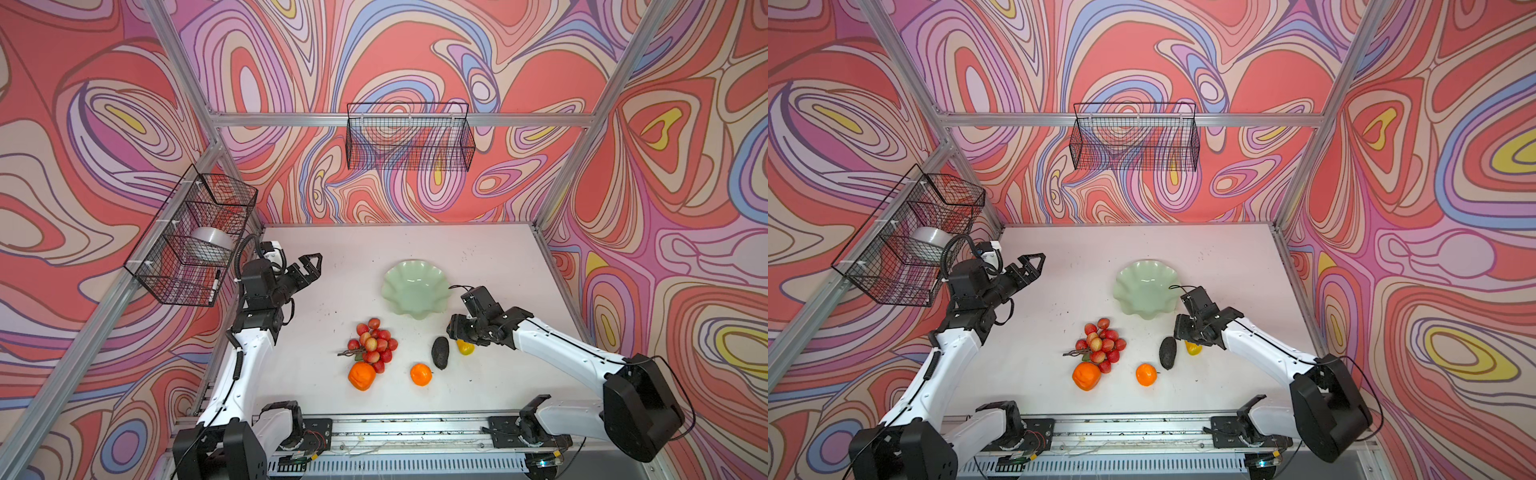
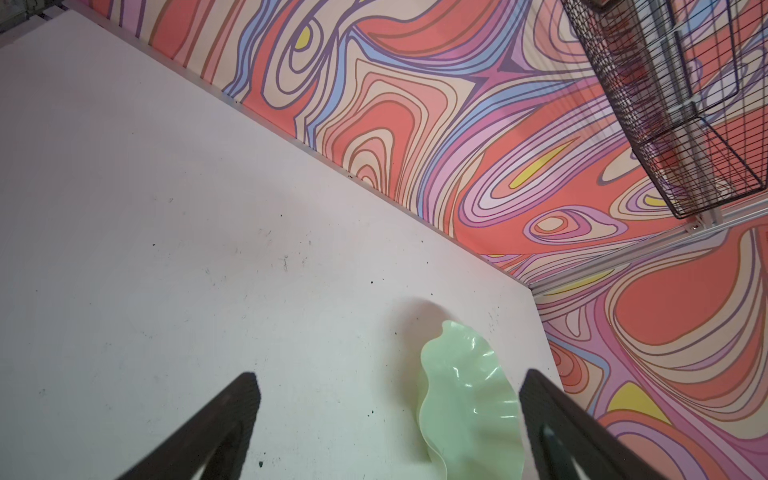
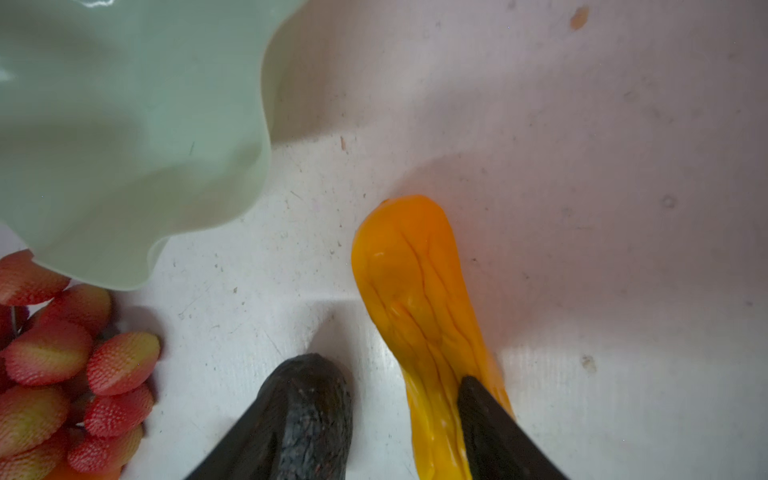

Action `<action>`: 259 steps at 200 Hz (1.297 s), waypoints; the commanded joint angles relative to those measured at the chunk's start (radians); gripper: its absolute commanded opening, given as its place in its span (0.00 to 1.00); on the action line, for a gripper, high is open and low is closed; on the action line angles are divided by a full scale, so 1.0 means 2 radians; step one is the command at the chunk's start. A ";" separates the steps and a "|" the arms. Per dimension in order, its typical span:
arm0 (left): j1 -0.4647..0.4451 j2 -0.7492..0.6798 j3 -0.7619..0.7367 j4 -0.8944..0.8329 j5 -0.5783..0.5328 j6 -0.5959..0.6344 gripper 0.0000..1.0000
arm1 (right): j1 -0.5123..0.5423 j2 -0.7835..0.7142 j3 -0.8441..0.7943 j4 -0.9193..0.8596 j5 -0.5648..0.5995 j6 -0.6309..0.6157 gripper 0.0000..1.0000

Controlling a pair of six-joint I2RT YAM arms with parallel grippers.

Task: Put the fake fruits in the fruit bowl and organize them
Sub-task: 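Lower the right gripper and grasp the yellow squash, then carry the yellow squash into the green bowl and release it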

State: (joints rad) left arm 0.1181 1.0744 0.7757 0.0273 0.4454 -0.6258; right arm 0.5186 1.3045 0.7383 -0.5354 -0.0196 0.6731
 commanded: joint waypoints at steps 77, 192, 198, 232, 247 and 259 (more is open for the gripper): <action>0.005 0.005 -0.006 0.015 0.012 -0.015 0.99 | 0.018 0.082 0.007 0.002 0.081 0.014 0.63; 0.009 0.012 -0.006 0.016 0.035 -0.036 0.99 | 0.043 0.123 0.273 -0.092 0.102 -0.089 0.24; 0.009 0.011 -0.004 0.012 0.042 -0.036 0.98 | 0.044 0.145 0.288 -0.083 0.095 -0.095 0.24; 0.009 -0.012 0.008 -0.044 0.062 -0.016 0.97 | 0.044 0.256 0.366 -0.040 0.069 -0.118 0.26; 0.009 -0.031 0.007 -0.071 0.058 -0.003 0.97 | 0.044 0.306 0.399 -0.046 0.054 -0.127 0.26; 0.009 -0.046 0.007 -0.091 0.052 0.006 0.97 | 0.046 0.338 0.416 -0.043 0.042 -0.131 0.26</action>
State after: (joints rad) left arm 0.1318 1.0481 0.7704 -0.0479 0.5388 -0.6601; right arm 0.6014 1.8877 1.5028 -0.6376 0.1234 0.4603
